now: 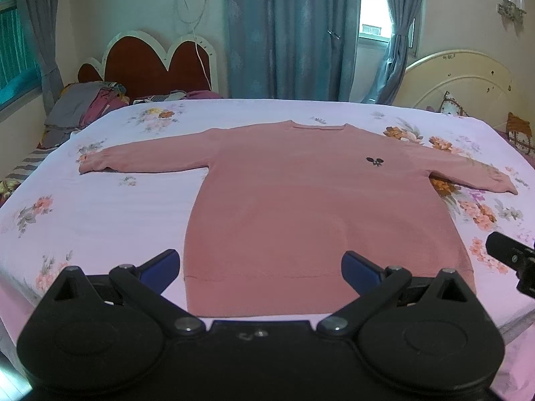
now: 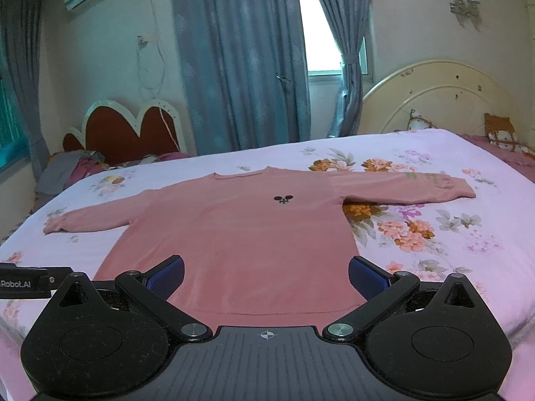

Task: Fold small clothes
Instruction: 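Move the right gripper to the sweater sleeve cuff and grasp it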

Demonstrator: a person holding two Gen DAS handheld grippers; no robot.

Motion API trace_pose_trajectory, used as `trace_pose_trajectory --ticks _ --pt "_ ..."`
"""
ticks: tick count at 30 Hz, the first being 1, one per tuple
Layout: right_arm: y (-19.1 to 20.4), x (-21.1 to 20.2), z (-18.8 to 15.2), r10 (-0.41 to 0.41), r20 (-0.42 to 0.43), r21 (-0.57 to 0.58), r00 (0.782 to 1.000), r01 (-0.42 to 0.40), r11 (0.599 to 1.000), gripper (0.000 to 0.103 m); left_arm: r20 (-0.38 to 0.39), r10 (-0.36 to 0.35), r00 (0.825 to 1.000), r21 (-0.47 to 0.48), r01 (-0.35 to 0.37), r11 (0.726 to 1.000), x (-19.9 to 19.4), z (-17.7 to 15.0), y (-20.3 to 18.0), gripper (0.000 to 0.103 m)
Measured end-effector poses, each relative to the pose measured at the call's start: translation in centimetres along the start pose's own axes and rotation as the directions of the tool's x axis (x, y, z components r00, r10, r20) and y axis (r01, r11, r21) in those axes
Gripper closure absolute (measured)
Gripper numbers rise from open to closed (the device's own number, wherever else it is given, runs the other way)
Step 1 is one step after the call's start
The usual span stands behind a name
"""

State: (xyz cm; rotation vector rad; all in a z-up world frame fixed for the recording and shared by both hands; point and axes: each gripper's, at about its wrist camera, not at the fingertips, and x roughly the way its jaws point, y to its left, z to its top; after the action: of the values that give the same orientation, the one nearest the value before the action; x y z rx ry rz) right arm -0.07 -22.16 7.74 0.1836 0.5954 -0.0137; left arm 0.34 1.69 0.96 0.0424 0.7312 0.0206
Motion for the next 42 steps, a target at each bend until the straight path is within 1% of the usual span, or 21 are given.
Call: trace_pose_trajectory --ticks 6,10,15,22,32,38,42 --pt "-0.2 2.0 0.7 -0.024 -0.01 0.018 1.0 0.024 1.0 0.0 -0.01 0.0 1.0 0.014 0.001 1.0 1.7 0.9 0.5 0.0" --pt "-0.2 3.8 1.2 -0.043 -0.018 0.024 0.999 0.044 0.999 0.0 -0.017 -0.003 1.0 0.027 0.003 1.0 3.6 1.8 0.9 0.0" --pt "-0.3 6.8 2.1 -0.078 -0.024 0.033 0.997 0.079 0.996 0.0 -0.018 -0.022 1.0 0.029 0.023 0.999 6.9 3.8 1.7 0.0" --pt "-0.3 11.9 4.1 -0.143 -0.034 0.068 0.989 0.146 0.987 0.0 -0.021 -0.042 0.999 0.068 0.043 0.997 11.8 7.1 2.4 0.0" --pt "-0.3 16.8 7.8 -0.226 -0.018 0.089 0.974 0.226 0.97 0.0 -0.023 -0.078 0.997 0.092 0.08 0.993 17.3 11.0 3.7 0.0" --pt "-2.7 18.6 9.0 -0.279 -0.007 0.089 0.96 0.279 0.956 0.0 -0.031 -0.091 0.995 0.097 0.094 0.991 20.2 12.5 2.9 0.0" --pt "-5.8 19.9 9.7 -0.279 -0.003 0.096 0.96 0.278 0.956 0.0 -0.048 -0.1 0.994 0.098 0.104 0.99 22.0 12.9 1.6 0.0"
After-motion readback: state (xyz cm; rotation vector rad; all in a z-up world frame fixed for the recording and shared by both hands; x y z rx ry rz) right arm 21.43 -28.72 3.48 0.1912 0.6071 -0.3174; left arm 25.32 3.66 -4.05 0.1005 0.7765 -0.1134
